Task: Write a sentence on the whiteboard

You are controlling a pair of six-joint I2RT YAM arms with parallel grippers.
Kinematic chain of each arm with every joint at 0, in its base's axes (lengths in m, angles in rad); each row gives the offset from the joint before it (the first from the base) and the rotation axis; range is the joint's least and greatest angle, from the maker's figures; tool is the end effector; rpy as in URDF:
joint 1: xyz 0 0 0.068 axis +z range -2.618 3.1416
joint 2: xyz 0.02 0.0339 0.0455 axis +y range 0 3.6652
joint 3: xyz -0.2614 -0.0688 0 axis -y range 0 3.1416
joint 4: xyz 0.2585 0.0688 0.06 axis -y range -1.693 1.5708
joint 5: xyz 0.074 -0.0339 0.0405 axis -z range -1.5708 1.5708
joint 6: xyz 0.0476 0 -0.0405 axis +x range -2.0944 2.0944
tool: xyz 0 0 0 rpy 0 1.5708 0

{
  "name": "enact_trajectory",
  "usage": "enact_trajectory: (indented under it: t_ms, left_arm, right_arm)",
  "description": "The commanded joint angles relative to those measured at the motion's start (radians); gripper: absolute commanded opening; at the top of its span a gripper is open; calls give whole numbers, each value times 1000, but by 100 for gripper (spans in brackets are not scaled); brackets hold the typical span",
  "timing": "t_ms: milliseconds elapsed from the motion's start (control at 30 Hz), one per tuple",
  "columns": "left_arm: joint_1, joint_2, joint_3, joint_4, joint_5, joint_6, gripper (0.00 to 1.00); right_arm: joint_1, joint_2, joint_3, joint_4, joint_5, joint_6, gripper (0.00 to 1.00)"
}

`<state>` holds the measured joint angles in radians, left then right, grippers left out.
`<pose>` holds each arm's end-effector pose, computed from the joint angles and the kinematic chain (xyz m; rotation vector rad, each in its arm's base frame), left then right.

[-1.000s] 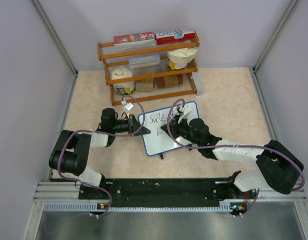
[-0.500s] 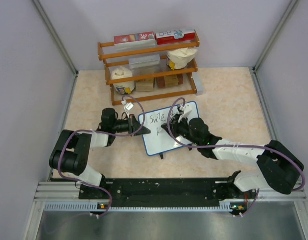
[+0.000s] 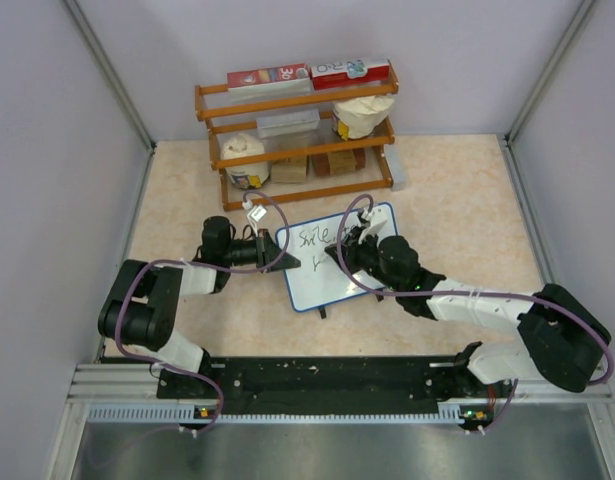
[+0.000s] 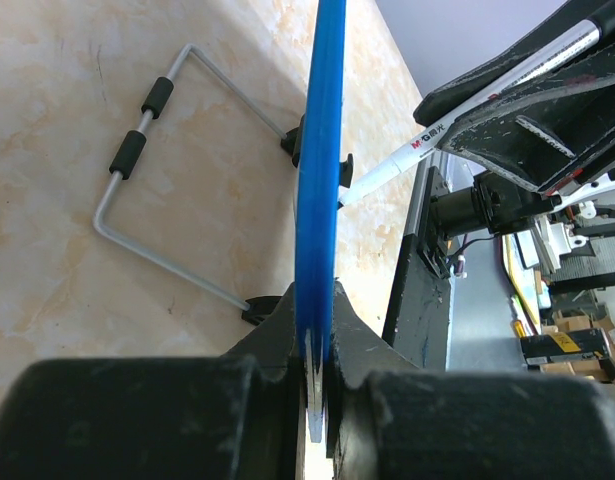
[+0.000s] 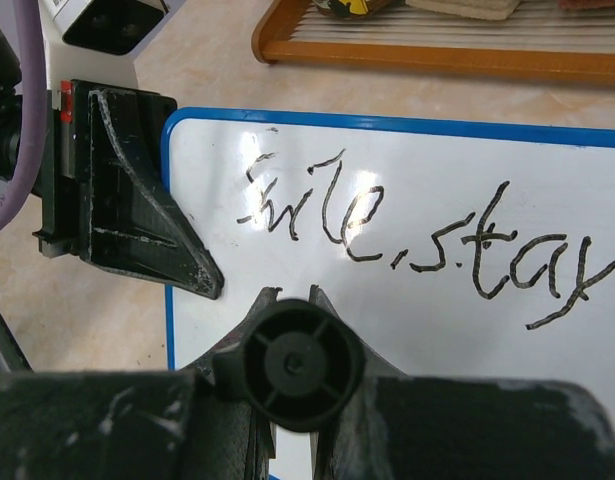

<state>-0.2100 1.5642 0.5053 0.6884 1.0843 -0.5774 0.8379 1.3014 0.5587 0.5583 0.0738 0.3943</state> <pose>0.2719 -0.1010 0.1441 0.4212 2.0028 -1.5493 0.2039 0.2212 0.2126 -0.3477 1.7967 0.8229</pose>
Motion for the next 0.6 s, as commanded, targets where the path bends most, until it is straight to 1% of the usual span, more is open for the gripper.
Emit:
enact_trajectory:
  t_ms: [0,567]
  left_arm:
    - [4,28,-8,-29,-70,48,0]
    - [3,31,-5,-21,-66,45,0]
  right_arm:
    - [4,-21,1,-24,20,-14,0]
    - [4,-4,-19,-12,-57,-14,0]
